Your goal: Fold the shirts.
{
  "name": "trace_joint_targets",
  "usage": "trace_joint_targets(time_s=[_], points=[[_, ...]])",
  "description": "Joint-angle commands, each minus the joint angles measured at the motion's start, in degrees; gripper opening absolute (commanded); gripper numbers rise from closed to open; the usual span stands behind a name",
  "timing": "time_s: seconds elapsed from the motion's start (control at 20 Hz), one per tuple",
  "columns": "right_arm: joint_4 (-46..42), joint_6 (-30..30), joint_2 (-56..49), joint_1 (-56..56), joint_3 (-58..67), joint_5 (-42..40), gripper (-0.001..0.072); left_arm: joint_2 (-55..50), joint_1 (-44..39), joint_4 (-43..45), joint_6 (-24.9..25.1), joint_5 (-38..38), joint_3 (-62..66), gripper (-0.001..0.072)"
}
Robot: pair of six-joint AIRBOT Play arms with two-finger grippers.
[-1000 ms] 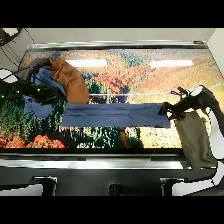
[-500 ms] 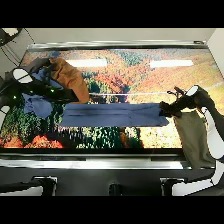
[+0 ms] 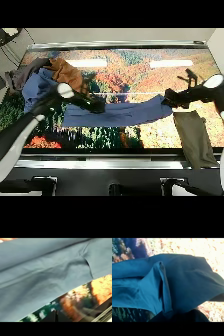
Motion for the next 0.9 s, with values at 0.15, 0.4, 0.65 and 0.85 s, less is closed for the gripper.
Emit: trace_joint_targets(time_s=[0.15, 0.4, 0.65, 0.85], points=[[1.20, 1.40, 15.30, -0.04, 0.04, 7.80, 0.0038, -8.92, -5.03, -16.76, -3.61, 10.05, -0.37, 0.0022], [1.51, 2.80, 23.50, -0.04, 0.04, 11.80, 0.0039, -13.66, -9.49, -33.66, 0.72, 16.41, -0.37, 0.0022], [2.56, 5.25, 26.82, -0.04, 0.04, 12.17, 0.0039, -17.84, -16.35, -45.99, 4.00, 20.09, -0.31, 0.0022], [8.33, 5.44, 26.51, -0.04, 0.04, 9.64, 0.0038, -19.65, -16.74, -46.53, 4.04, 20.57, 2.19, 0.0022]])
